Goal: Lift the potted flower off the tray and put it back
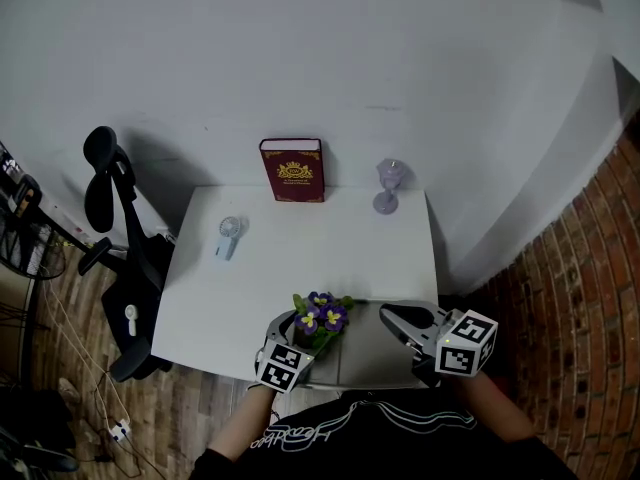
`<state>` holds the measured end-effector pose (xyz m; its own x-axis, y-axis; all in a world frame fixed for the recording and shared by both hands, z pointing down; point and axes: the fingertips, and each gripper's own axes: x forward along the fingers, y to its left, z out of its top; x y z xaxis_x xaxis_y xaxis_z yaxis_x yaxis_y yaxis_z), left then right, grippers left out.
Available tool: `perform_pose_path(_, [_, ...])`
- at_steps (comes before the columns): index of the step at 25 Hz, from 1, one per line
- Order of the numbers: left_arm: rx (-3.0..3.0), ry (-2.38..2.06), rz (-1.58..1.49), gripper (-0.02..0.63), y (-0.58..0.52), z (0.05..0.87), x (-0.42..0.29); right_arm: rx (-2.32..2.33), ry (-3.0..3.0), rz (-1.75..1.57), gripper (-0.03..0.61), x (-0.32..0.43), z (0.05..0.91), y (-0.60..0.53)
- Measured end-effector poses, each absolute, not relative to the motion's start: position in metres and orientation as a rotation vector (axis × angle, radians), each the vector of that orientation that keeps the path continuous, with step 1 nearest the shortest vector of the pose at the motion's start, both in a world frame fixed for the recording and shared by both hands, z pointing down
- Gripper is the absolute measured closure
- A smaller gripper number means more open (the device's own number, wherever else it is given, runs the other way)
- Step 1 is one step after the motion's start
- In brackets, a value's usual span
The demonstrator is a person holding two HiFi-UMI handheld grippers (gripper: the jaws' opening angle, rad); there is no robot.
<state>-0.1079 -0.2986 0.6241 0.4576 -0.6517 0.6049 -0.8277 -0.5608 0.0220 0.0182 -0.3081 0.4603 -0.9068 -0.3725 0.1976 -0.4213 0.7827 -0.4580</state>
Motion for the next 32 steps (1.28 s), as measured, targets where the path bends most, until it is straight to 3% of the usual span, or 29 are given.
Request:
perform_pose_path(10, [2.420,-1.269,0.790,0.236,-0.278,0.615,-0.123,0.634,-2.845,0.660,0.575,0.011,0.459,-0.283])
perform_pose_path(19, [2.398,-1.319,0.449,0.249,-0.242,0.549,-0.132,0.597,-2.879,0.588,0.577,0.001,0.448,-0.230])
perform_pose_path(20, [2.400,-1.319,0.413,0.265,-0.237,0.539,-0.131,0.596,-2.883,0.585,0.575,0.000,0.446,-0.224])
perform_pose_path(23, [2.415,-1.340,0.336,0.403,-0.220,0.510,-0.128,0.578,-2.907,0.561,0.575,-0.004,0.438,-0.206])
perform_pose_path(27, [2.460,-1.385,0.268,0.501,-0.197,0.475,-0.123,0.565,-2.929,0.549,0.577,-0.007,0.434,-0.182])
perform_pose_path(32, [2.514,-1.337,0.144,0.555,-0.165,0.441,-0.109,0.564,-2.938,0.548,0.577,-0.006,0.429,-0.156])
